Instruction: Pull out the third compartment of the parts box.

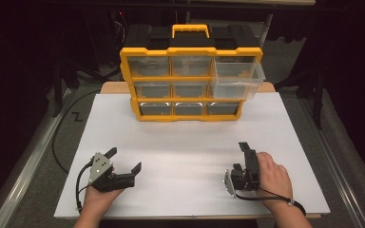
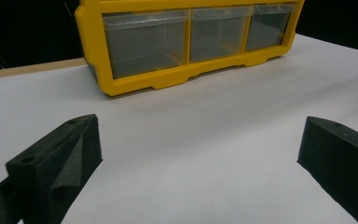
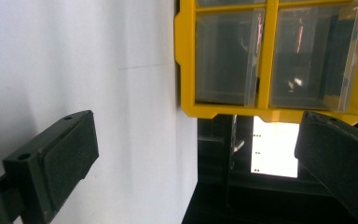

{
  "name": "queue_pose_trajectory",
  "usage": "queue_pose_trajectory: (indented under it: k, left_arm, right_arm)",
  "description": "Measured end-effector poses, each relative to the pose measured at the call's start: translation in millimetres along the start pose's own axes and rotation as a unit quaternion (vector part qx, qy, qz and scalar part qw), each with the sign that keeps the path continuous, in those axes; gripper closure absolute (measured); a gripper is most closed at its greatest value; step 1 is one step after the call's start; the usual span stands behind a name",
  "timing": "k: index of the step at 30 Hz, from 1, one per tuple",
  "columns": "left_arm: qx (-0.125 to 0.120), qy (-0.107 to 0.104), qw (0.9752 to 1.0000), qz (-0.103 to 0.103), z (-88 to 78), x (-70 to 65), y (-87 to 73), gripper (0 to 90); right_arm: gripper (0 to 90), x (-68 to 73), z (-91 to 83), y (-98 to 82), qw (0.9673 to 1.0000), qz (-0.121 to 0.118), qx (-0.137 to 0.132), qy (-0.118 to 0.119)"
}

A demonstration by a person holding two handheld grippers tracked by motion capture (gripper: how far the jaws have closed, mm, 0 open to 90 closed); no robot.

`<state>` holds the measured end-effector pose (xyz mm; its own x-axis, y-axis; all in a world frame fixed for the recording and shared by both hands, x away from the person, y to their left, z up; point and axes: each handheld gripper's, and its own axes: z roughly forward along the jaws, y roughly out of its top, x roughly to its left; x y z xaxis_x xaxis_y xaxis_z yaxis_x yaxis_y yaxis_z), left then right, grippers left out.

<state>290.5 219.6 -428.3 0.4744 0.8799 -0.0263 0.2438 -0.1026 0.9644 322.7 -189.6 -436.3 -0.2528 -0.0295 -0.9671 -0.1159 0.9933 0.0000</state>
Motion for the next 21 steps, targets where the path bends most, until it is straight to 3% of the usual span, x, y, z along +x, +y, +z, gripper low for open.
queue_pose_trajectory:
  k: [7, 11, 15, 19, 21]
  left_arm:
    - [0.012, -0.001, 0.9999, -0.007, 2.2, 2.6, -2.2, 0.5]
    - [0.009, 0.001, 0.9999, -0.007, 1.0, 2.3, -2.0, 0.5]
    - [0.010, 0.001, 0.9999, -0.007, 2.1, 2.2, -2.2, 0.5]
    - [0.008, 0.004, 0.9999, -0.010, 2.8, 3.3, -2.2, 0.5]
    - [0.007, 0.005, 0.9999, -0.012, 3.7, 4.2, -2.1, 0.5]
  right_arm:
    - [0.8, -2.3, 2.5, 3.9, 0.9998, 0.015, 0.006, -0.011]
    - [0.8, -7.0, 1.1, 6.0, 0.9986, 0.051, 0.001, -0.008]
    - [0.8, -8.6, 1.4, 2.2, 0.9957, 0.092, 0.008, 0.010]
    - [0.8, -8.4, 4.2, -3.2, 0.9873, 0.153, 0.004, 0.041]
    - [0.8, -6.5, 5.7, -6.0, 0.9778, 0.200, 0.012, 0.061]
